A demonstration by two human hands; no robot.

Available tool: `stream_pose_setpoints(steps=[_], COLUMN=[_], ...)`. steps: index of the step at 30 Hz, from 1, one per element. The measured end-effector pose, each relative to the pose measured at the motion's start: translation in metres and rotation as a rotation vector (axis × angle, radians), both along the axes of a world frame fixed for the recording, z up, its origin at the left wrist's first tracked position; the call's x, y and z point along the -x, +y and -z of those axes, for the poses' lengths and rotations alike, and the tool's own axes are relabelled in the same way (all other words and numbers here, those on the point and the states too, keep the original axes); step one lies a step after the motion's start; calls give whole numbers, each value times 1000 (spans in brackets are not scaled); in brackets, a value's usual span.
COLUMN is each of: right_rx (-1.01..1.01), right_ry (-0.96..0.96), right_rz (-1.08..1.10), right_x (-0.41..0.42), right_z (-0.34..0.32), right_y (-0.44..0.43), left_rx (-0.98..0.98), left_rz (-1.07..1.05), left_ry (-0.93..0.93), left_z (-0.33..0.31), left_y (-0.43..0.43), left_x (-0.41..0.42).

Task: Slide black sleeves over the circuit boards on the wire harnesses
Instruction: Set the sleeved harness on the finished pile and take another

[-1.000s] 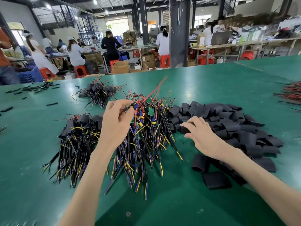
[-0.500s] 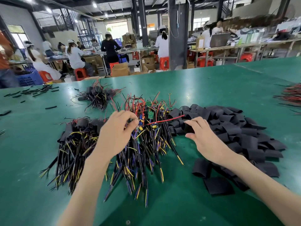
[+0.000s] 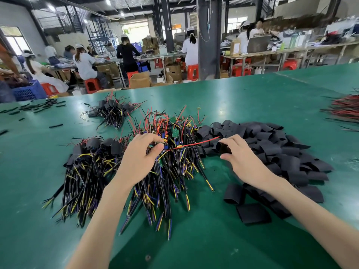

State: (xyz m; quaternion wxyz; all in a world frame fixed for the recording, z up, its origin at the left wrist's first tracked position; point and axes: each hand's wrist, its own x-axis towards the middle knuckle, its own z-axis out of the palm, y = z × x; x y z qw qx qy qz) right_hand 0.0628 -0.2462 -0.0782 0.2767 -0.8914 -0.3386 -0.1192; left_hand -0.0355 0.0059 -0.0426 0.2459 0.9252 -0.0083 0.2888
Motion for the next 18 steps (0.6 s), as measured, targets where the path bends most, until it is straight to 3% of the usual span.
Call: stream_pose_setpoints(steps=[10,18], right_rx=[-189,-184], right_ry=[134,184], right_rz=[-38,-49], right_x=[2,0], right_z=[-5,-2], right_y=[2,1], left_rx=[119,241], left_rz=[37,78], left_ry=[89,97], left_z=[1,0], left_y=[-2,-4], left_x=[2,4])
